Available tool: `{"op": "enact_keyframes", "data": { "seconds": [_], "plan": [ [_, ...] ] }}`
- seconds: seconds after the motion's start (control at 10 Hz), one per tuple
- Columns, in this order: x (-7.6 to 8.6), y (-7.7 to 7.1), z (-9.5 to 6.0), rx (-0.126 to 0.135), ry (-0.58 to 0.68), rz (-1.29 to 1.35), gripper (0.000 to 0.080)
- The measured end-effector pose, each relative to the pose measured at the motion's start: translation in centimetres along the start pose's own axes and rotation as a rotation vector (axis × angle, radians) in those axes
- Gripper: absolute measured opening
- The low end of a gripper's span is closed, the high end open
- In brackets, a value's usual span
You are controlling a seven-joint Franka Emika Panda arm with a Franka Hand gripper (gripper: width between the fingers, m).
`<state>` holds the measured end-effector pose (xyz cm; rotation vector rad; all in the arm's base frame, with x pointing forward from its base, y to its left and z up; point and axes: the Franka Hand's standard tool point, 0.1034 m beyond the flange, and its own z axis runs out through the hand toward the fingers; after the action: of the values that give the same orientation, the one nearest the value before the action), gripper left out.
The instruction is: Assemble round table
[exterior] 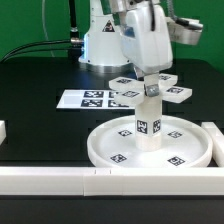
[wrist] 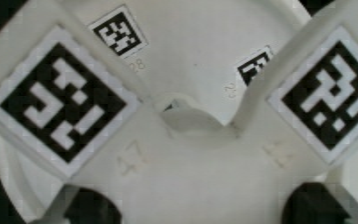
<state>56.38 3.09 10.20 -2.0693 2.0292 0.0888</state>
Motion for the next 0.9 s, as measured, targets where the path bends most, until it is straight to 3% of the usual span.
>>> {"op": "enact_keyframes", "data": {
  "seconds": [0.2, 0.3, 0.4, 0.7, 0.9],
  "plan": [
    [0.0, 0.0, 0.0, 0.003, -0.005, 0.039, 0.0445],
    [-0.1, 0.0, -0.1, 0.0, -0.007, 0.027, 0.0565],
    [-0.5, -0.2, -0.8, -0.003, -0.016, 0.021, 0.0623],
    [-1.5, -0.7, -3.2, 0.003, -0.032, 0.019, 0.0643],
    [-2.1, -0.7, -3.5, 0.003, -0.037, 0.004, 0.0649]
  ]
}}
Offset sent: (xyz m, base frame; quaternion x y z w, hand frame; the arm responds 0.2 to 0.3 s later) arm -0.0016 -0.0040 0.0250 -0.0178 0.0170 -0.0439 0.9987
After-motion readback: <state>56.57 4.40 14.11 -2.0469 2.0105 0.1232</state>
